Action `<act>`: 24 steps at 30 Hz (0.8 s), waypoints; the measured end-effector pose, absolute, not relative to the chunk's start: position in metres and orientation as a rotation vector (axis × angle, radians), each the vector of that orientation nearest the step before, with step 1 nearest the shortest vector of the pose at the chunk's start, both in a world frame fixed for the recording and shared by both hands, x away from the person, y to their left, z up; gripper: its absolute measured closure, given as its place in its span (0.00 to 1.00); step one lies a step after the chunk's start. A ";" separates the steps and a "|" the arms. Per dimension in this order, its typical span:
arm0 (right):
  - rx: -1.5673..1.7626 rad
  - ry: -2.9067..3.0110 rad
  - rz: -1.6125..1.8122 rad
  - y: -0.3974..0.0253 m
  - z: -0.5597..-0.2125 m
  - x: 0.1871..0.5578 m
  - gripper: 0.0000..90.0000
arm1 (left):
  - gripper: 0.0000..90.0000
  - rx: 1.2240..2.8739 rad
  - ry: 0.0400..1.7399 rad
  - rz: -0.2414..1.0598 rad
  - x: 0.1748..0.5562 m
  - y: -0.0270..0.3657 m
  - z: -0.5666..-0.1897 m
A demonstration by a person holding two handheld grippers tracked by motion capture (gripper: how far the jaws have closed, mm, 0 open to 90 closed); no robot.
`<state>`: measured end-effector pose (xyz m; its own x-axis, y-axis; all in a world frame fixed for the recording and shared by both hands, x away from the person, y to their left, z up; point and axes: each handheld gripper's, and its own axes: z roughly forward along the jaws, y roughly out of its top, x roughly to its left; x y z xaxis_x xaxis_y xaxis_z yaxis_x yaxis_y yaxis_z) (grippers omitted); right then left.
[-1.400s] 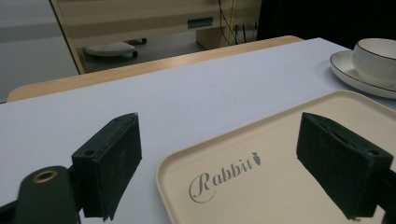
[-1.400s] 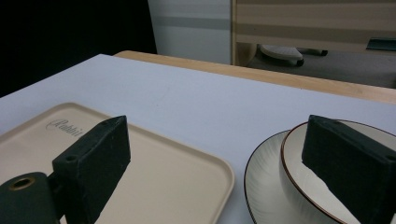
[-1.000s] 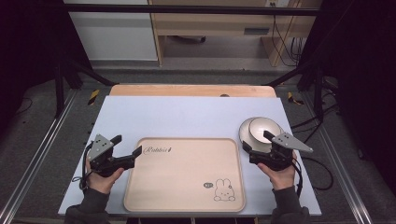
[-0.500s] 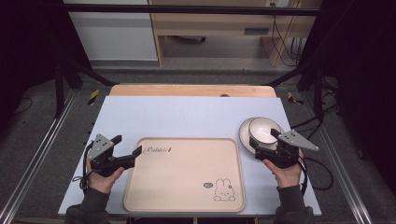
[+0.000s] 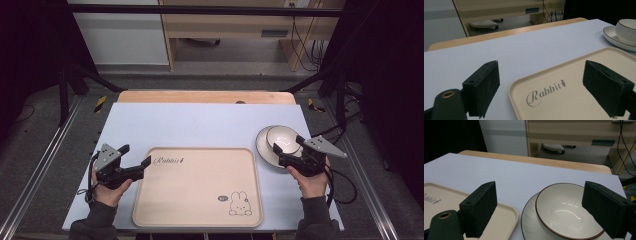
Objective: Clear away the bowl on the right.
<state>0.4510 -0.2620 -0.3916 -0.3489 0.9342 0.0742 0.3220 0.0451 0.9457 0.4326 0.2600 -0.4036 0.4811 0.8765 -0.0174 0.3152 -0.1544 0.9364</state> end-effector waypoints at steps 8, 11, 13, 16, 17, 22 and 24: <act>1.284 1.721 1.278 -0.264 -0.390 0.459 0.15 | 0.15 1.714 1.032 0.688 0.434 0.261 -0.406; 1.285 1.723 1.270 -0.264 -0.389 0.463 0.15 | 0.15 1.711 1.034 0.688 0.433 0.262 -0.405; 1.284 1.724 1.261 -0.263 -0.389 0.466 0.15 | 0.15 1.714 1.033 0.689 0.433 0.262 -0.405; 1.285 1.736 1.235 -0.262 -0.388 0.471 0.15 | 0.15 1.717 1.034 0.690 0.433 0.261 -0.406; 1.288 1.734 1.231 -0.262 -0.388 0.472 0.15 | 0.15 1.718 1.035 0.691 0.433 0.261 -0.406; 1.313 1.716 1.210 -0.267 -0.389 0.478 0.16 | 0.15 1.718 1.038 0.693 0.433 0.262 -0.407; 1.326 1.709 1.191 -0.270 -0.390 0.480 0.17 | 0.15 1.719 1.041 0.691 0.434 0.262 -0.408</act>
<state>0.4803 -0.2701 -0.3896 -0.2686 0.9628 0.0304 0.3620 0.0716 0.9294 0.4337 0.2616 -0.4075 0.4726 0.8811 -0.0153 0.3283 -0.1599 0.9309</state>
